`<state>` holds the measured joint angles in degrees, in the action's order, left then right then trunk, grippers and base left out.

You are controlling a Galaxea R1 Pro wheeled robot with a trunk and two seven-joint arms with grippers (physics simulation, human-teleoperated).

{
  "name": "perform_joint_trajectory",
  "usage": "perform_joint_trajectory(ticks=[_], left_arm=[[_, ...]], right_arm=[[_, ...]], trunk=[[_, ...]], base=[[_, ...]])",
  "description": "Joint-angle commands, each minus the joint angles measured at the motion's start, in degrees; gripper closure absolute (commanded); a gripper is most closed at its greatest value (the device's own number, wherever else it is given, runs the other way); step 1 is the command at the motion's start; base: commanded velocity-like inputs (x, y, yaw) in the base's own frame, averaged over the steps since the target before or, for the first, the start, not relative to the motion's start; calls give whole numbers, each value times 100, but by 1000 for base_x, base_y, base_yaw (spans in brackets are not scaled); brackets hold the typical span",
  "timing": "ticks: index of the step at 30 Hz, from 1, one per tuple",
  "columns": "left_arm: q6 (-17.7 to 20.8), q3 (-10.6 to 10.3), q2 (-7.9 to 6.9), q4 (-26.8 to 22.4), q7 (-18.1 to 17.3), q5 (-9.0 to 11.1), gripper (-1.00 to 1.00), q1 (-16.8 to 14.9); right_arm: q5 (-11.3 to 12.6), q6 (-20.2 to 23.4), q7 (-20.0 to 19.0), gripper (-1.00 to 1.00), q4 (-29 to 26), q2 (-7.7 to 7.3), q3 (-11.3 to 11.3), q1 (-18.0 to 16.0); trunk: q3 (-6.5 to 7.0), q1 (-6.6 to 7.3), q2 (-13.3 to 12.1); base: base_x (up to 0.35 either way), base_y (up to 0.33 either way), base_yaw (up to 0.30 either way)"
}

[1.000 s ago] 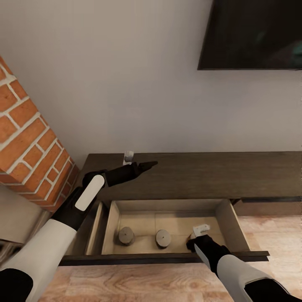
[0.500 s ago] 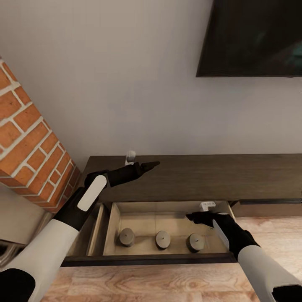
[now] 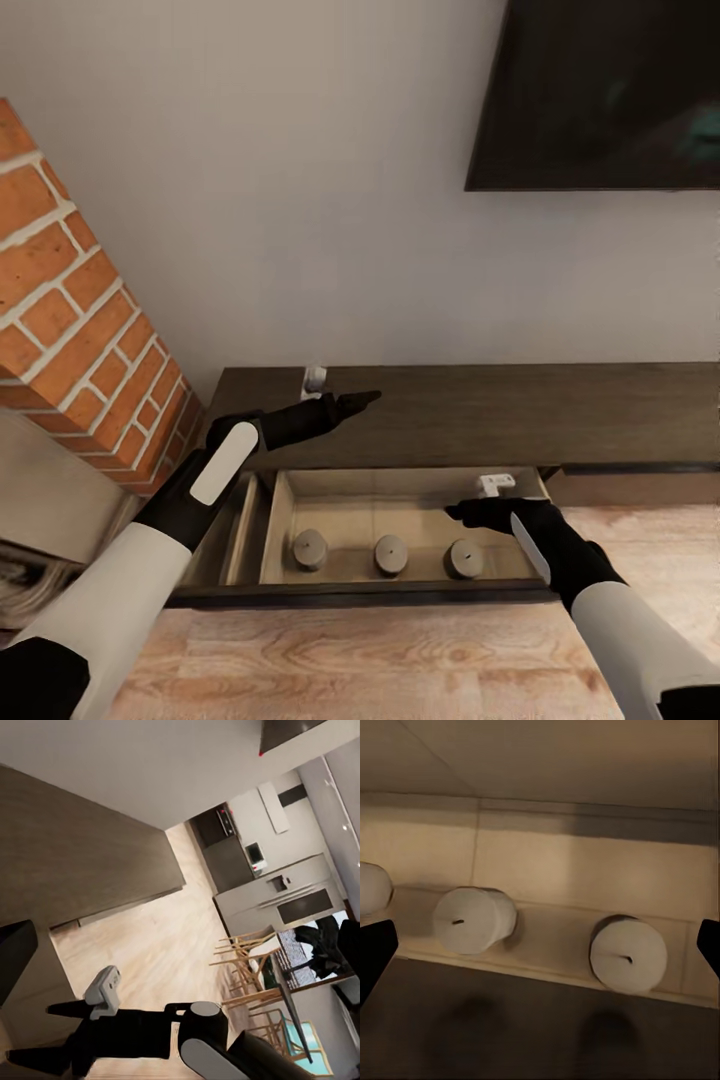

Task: Place each of the two pumpkins and all three candles from the living room inside a cabinet in the living room (use any cabinet), then make sure every cabinet is closed, and position the cauldron so it is next to a table in the living room.

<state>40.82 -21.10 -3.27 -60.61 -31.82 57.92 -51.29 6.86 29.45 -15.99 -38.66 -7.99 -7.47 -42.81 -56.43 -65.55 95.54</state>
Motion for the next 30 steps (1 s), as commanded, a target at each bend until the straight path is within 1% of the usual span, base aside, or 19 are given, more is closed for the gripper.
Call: perform_joint_trajectory(ticks=[1,5,6,7,9,10,11,13,15,16,18,19,20,22,23,24,27,30], left_arm=[[-2,0,1,12,0,-1,-100,1],[-23,0,8,46,8,-4,-100,4],[-31,0,9,111,36,-3,-100,5],[-35,-1,8,143,50,-3,-100,5],[-47,-5,4,335,100,-1,-100,16],[-56,-3,1,574,117,-1,-100,37],[-60,0,-3,754,120,-2,-100,44],[-63,3,-29,1044,122,-1,-100,52],[-62,2,-53,1162,126,-5,-100,55],[-58,1,-71,1227,126,-3,-100,66],[-24,-5,-81,1269,118,-1,-100,116],[-14,-5,-82,1273,117,-1,-100,133],[8,-32,-83,1280,116,-1,-100,226],[24,-144,-95,1266,111,1,-100,465],[29,-180,-116,1256,109,4,-100,550],[35,-216,-184,1239,98,15,-100,632],[49,-244,-303,1231,78,42,-100,708],[63,-252,-340,1268,72,50,-100,729]], right_arm=[[0,6,0,-100,-12,-22,0,0],[5,15,-79,-100,-64,-96,0,0],[4,20,-272,-100,-85,-126,0,0],[3,23,-356,-100,-89,-139,0,0],[5,30,-723,-100,-96,-197,0,0],[7,35,-977,-100,-99,-239,0,0],[8,50,-1116,-100,-99,-260,0,0],[8,120,-1314,-100,-98,-305,0,0],[8,172,-1427,-100,-98,-336,0,0],[8,203,-1547,-100,-96,-355,0,0],[20,228,-1807,-100,-63,-418,0,0],[23,231,-1858,-100,-50,-436,0,0],[29,241,-2000,-100,-12,-511,0,5],[33,358,-2127,-100,31,-630,0,8],[37,458,-2185,-100,38,-676,0,8],[37,602,-2323,-100,45,-723,0,9],[26,734,-2631,-100,52,-761,0,9],[13,772,-2747,-100,59,-772,-5,9]], trunk=[[18,23,-42],[90,110,-202],[90,110,-202],[90,110,-202],[90,110,-202],[90,110,-202],[90,110,-202],[90,110,-202],[90,110,-202],[90,110,-202],[90,110,-202],[90,110,-202],[90,110,-202],[90,110,-202],[90,110,-202],[90,110,-202],[90,110,-202],[90,110,-202]], base=[[-109,18,0],[-46,8,0],[-12,2,0],[-8,1,0],[-5,1,0],[-2,0,0],[-1,0,0],[0,0,0],[0,0,0],[0,0,0],[0,0,0],[0,0,0],[0,0,0],[0,0,0],[0,0,0],[0,0,0],[0,0,0],[0,0,0]])
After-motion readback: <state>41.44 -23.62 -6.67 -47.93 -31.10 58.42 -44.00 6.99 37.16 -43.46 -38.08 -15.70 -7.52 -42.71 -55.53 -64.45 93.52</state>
